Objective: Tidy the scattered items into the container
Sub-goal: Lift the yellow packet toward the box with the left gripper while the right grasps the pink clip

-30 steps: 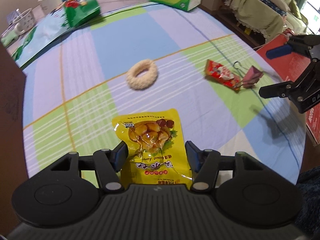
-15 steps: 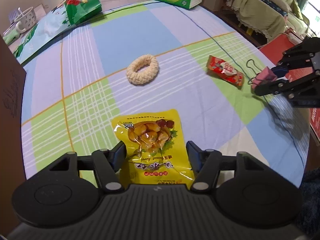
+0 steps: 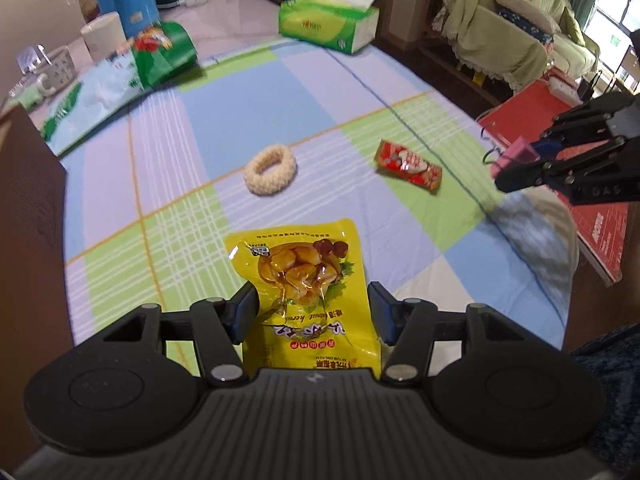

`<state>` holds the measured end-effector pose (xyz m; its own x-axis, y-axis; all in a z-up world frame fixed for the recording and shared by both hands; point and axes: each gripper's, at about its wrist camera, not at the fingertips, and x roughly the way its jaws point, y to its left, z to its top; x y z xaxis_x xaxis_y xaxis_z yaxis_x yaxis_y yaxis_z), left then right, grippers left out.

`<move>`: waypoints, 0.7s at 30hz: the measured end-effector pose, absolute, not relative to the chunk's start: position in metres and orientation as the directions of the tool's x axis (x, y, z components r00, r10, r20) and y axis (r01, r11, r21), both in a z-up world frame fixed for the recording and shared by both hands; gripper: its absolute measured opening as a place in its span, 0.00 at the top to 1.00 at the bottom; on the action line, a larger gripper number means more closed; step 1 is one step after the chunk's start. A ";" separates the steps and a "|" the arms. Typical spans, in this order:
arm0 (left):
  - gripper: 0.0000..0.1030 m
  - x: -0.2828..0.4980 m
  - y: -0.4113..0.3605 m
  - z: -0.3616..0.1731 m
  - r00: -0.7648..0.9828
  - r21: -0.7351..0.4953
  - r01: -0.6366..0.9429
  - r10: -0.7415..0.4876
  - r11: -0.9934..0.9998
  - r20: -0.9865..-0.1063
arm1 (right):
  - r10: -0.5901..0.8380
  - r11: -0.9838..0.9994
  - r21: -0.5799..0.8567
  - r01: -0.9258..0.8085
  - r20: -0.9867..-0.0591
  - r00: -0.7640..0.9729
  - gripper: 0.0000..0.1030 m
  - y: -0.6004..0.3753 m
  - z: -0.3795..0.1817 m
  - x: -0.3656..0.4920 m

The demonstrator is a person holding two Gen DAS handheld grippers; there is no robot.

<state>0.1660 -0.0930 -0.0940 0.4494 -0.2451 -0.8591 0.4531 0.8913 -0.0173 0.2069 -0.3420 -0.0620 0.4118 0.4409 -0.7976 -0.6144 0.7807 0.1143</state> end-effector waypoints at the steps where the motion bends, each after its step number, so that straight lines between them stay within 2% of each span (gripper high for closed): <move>1: 0.48 0.164 -0.091 -0.089 0.459 -0.014 0.450 -0.245 0.893 -0.854 | 0.447 0.778 0.117 -0.618 -0.794 0.412 0.80 -0.340 -0.060 0.206; 21: 0.48 0.128 -0.009 -0.001 0.635 0.037 0.285 -0.160 0.958 -0.755 | 0.579 0.695 0.185 -0.695 -0.717 0.388 0.80 -0.273 -0.011 0.208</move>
<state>0.1277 -0.0093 -0.0008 0.6354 -0.1597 -0.7555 0.2853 0.9577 0.0375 0.2084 -0.2732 -0.0114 0.3879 0.5793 -0.7169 -0.6952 0.6946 0.1851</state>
